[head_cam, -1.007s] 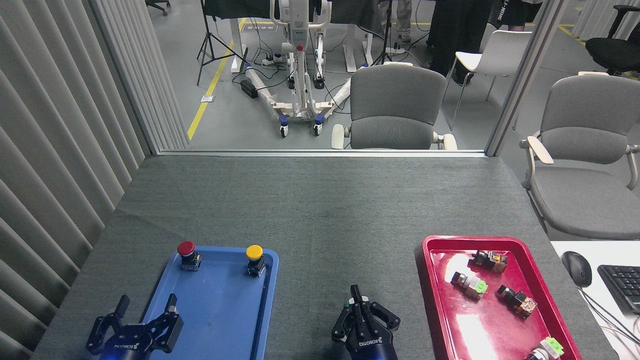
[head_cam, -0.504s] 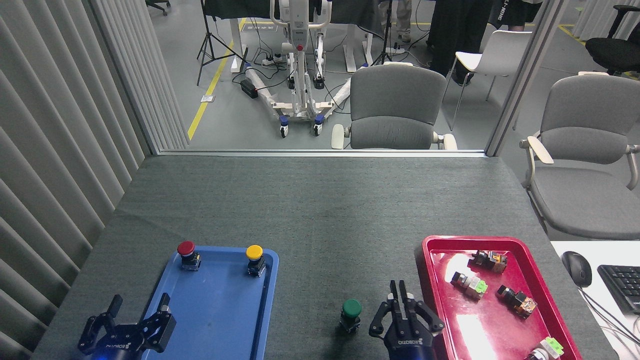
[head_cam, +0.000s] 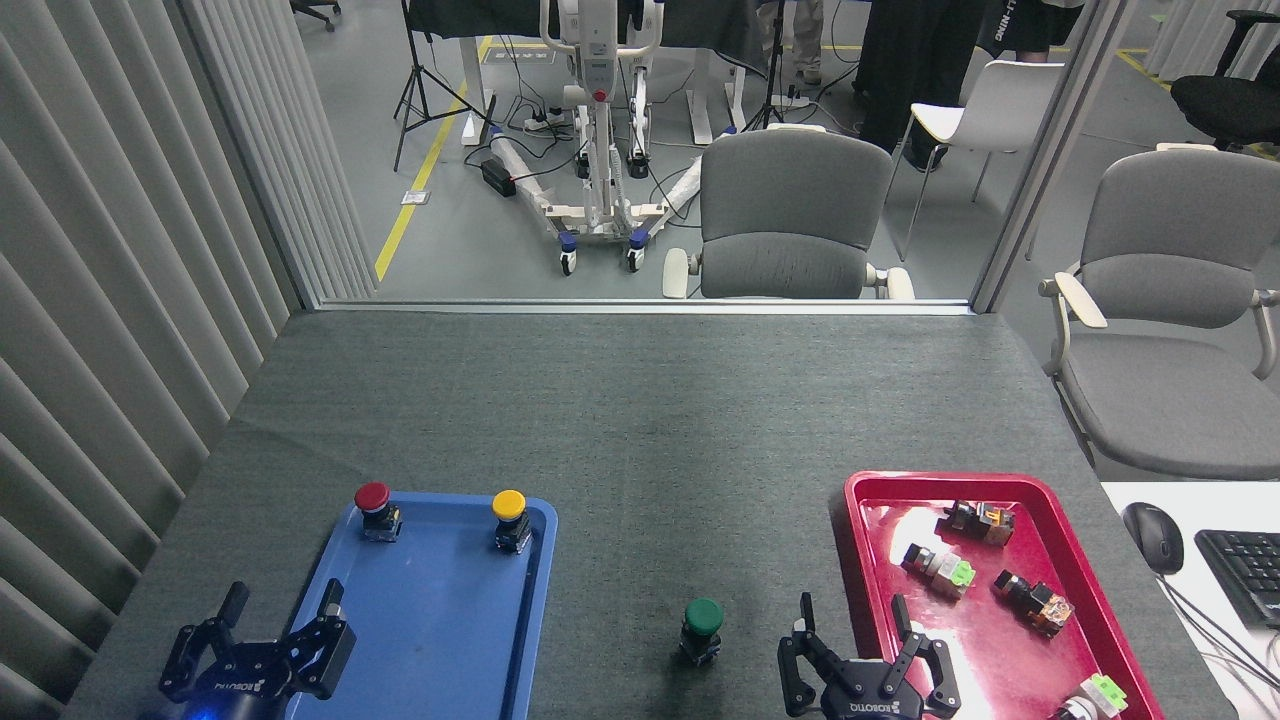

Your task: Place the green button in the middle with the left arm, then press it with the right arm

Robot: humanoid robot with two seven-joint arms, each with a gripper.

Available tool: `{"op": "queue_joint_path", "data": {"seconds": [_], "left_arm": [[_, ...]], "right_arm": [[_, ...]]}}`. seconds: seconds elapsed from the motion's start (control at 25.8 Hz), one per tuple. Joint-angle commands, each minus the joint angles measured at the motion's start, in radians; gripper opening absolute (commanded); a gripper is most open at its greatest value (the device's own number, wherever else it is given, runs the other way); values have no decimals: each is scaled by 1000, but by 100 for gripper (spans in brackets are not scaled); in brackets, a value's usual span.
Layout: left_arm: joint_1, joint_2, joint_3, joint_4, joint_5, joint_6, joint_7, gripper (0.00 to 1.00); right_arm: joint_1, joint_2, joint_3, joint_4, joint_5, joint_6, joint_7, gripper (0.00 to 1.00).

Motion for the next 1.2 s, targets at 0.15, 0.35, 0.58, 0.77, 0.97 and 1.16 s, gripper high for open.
{"op": "queue_joint_path", "data": {"seconds": [0.15, 0.35, 0.58, 0.77, 0.97, 1.16], "left_arm": [[-1, 4, -3, 20, 1, 5, 0, 99], [-2, 1, -3, 25, 1, 5, 0, 99], [-4, 4, -11, 48, 8, 2, 1, 99], [-5, -6, -11, 51, 8, 5, 3, 99], [-7, -9, -11, 57, 6, 5, 1, 99], [-5, 8, -13, 48, 8, -11, 6, 100]], "right_arm": [[3, 0, 0, 0, 0, -1, 0, 99], [6, 0, 0, 0, 0, 1, 0, 99], [6, -2, 0, -2, 0, 1, 0, 99], [6, -2, 3, -11, -2, -1, 3, 99], [8, -2, 3, -11, -23, -15, 6, 99], [8, -2, 3, -11, -29, -15, 6, 99]]}}
